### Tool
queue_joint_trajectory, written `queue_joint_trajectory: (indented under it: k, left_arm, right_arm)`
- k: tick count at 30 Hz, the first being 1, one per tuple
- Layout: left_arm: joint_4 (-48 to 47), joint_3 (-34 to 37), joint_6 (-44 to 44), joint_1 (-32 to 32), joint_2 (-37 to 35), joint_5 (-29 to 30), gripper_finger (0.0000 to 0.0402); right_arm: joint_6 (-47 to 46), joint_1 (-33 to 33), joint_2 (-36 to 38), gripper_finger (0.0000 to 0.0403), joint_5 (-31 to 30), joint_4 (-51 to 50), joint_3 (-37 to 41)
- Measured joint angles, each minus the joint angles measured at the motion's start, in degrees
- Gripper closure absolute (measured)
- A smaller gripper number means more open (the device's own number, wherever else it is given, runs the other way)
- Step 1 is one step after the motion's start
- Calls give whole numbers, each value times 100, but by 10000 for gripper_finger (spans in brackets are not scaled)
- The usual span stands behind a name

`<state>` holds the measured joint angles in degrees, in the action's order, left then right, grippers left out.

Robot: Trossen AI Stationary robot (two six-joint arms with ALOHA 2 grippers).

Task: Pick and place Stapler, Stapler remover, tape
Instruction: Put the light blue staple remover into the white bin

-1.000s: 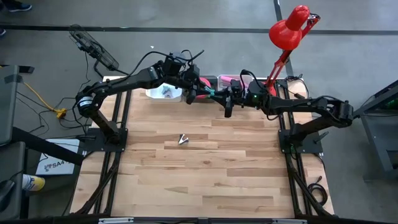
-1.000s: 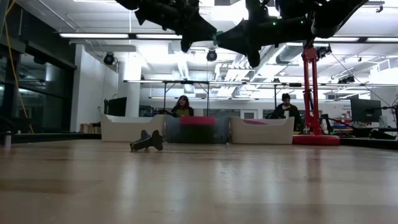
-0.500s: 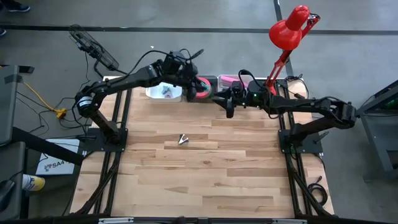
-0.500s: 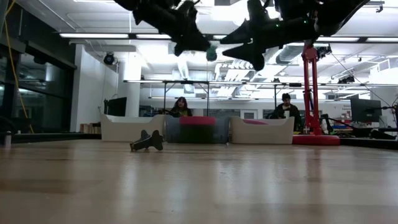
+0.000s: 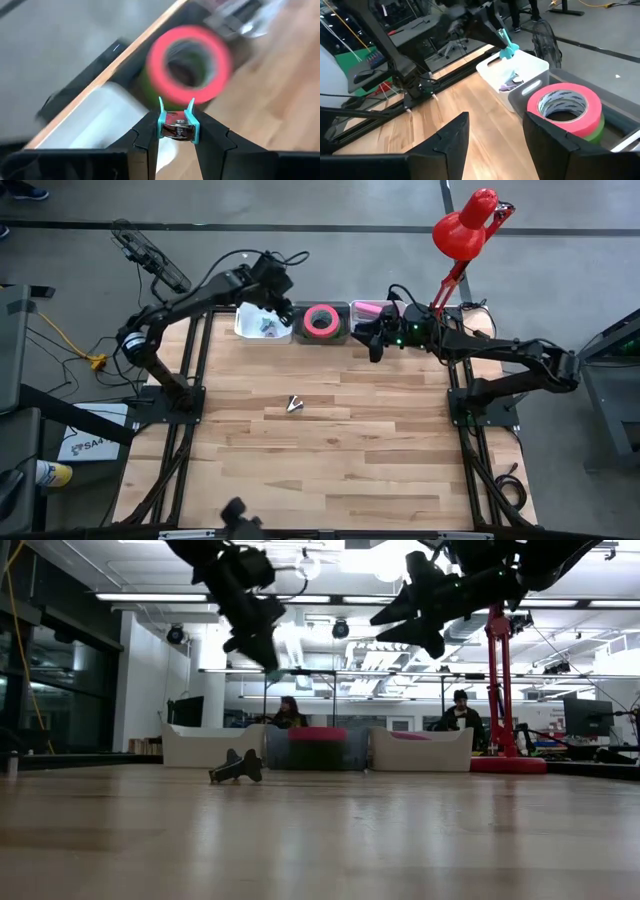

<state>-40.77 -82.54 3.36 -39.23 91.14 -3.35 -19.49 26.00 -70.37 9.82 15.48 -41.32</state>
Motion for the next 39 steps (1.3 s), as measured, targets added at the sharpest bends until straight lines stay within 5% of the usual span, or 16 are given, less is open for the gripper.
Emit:
queue_joint_trajectory:
  k: [14,32,39]
  left_arm:
    - [-1390,472,1294,-1280,-3,275,312]
    - [-866,1383,1969,-1401,229,275,312]
    - [-879,1379,1969,-1401,253,240,239]
  right_arm:
    - [-19,0,-2,226,-49,-69,0]
    - [-140,0,-2,226,-136,-69,0]
    - [-148,0,-2,226,-129,-191,0]
